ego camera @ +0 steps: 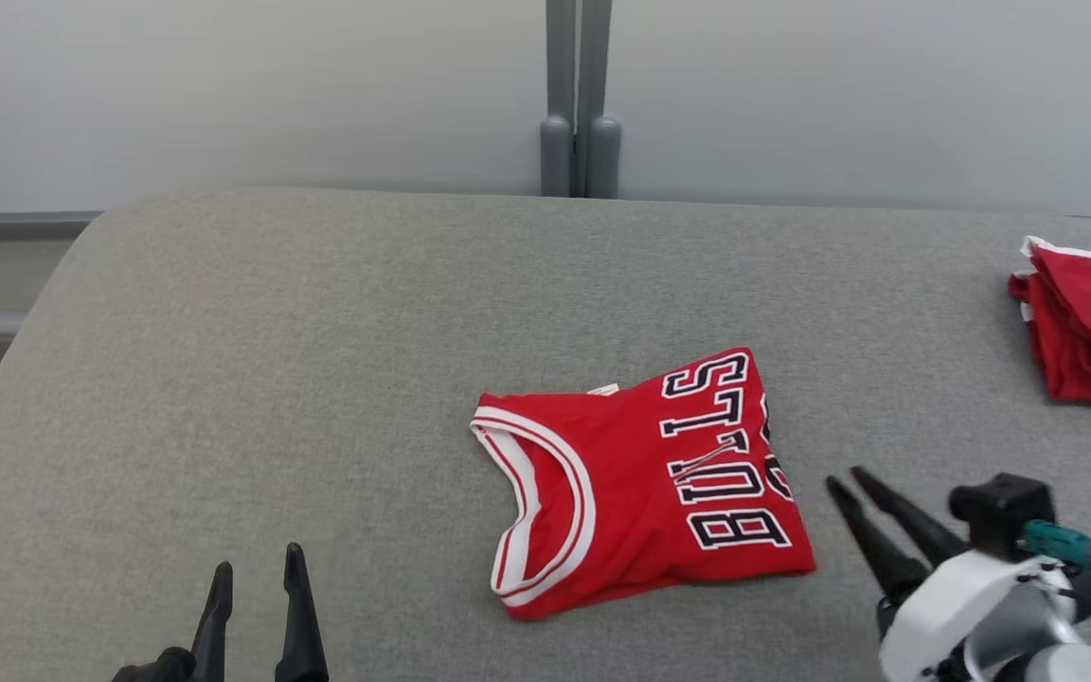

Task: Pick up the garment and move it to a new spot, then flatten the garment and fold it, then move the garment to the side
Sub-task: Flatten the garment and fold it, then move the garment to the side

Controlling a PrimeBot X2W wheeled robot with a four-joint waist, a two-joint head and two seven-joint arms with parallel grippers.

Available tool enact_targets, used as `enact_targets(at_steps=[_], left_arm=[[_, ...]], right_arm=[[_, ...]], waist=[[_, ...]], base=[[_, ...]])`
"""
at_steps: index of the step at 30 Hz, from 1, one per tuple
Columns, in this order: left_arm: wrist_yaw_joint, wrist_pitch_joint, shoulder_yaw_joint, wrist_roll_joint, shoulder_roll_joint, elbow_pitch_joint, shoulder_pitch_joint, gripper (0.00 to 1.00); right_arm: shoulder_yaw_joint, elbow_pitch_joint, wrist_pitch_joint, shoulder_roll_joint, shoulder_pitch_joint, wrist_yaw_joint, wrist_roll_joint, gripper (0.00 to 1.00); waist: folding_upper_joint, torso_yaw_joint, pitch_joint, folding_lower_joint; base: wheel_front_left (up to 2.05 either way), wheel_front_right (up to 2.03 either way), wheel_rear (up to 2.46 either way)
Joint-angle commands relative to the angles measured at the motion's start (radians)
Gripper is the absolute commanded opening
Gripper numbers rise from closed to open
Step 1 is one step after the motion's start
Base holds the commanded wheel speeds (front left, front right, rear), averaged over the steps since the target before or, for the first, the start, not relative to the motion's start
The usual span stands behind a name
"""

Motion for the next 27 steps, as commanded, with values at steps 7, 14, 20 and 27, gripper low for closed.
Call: enact_targets(at_steps=[7,14,20,27], left_arm=[[-0.026,-0.002,0.036,0.051,0.002,-0.002,-0.005,1.00],[-0.079,-0.002,0.051,0.164,0.002,0.022,-0.007,1.00],[-0.103,-0.002,0.063,0.168,0.002,0.037,-0.025,1.00],[-0.091,-0.002,0.067,0.147,0.002,0.020,-0.031,1.00]], right_arm=[[-0.227,0.074,-0.295,-0.011,0.055,0.000,-0.101,1.00],[-0.311,0.202,-0.396,0.006,0.043,-0.001,-0.152,1.00],[-0.404,0.215,-0.395,0.060,0.082,-0.001,-0.207,1.00],[-0.379,0.251,-0.396,0.110,0.041,-0.001,-0.140,1.00]], waist=[[0.0000,-0.095,-0.047,0.0000],[0.0000,-0.103,-0.053,0.0000],[0.0000,-0.090,-0.047,0.0000],[0.0000,-0.082,-0.024,0.0000]], base=[[0.00,0.00,0.00],[0.00,0.00,0.00],[0.00,0.00,0.00],[0.00,0.00,0.00]])
